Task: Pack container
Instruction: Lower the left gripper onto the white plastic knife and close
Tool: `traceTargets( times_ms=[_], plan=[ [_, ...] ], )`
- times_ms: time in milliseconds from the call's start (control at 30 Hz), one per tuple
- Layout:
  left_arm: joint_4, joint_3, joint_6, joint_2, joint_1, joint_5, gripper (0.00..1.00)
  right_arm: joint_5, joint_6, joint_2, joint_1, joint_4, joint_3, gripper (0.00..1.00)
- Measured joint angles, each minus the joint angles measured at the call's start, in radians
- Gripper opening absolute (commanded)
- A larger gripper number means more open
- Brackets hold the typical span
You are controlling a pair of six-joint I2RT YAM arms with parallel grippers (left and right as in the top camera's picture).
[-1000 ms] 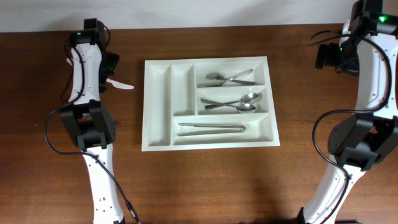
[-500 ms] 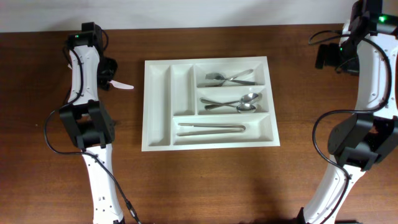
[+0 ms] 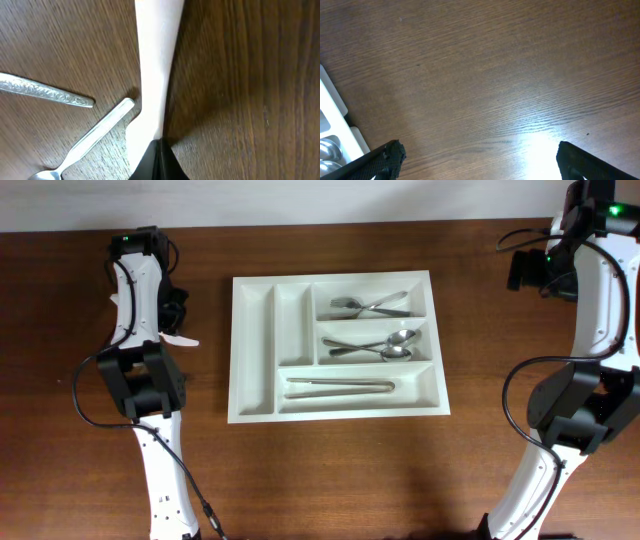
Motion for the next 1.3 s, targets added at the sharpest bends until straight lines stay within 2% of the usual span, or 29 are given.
traceTargets(
  times_ms=[133, 267, 300, 333, 700, 767, 833, 900, 1167, 1300],
  plan=[
    [0.001, 0.0, 0.034, 0.0, -0.002, -0.016, 0.03, 0.0, -0.001, 0.0, 0.0, 0.0, 0.0, 0.99],
    [0.005, 0.0, 0.056, 0.002, -0.002, -0.035, 0.53, 0.0, 0.0, 0.0, 0.0, 0.0, 0.0, 0.99],
    [-0.004, -0.001, 0.063, 0.002, -0.001, -0.05, 0.6, 0.0, -0.001, 0.0, 0.0, -0.001, 0.0, 0.99],
    [-0.001, 0.0, 0.067, 0.001, 0.001, -0.064, 0.62, 0.0, 0.0, 0.0, 0.0, 0.0, 0.0, 0.99],
    [0.079, 0.002, 0.076, -0.001, 0.032, -0.093, 0.61, 0.0, 0.0, 0.0, 0.0, 0.0, 0.0, 0.99],
    [0.109, 0.002, 0.082, -0.001, 0.048, -0.093, 0.56, 0.0, 0.0, 0.0, 0.0, 0.0, 0.0, 0.99],
    [0.128, 0.002, 0.087, 0.0, 0.063, -0.093, 0.45, 0.0, 0.0, 0.0, 0.0, 0.0, 0.0, 0.99],
    [0.14, 0.002, 0.091, 0.0, 0.072, -0.094, 0.4, 0.0, -0.001, 0.0, 0.0, 0.0, 0.0, 0.99],
    [0.137, 0.012, 0.105, 0.011, 0.077, -0.094, 0.4, 0.0, -0.001, 0.0, 0.0, 0.0, 0.0, 0.99],
    [0.122, 0.029, 0.109, 0.024, 0.078, -0.092, 0.48, 0.0, 0.0, 0.0, 0.0, 0.0, 0.0, 0.99]
  ],
)
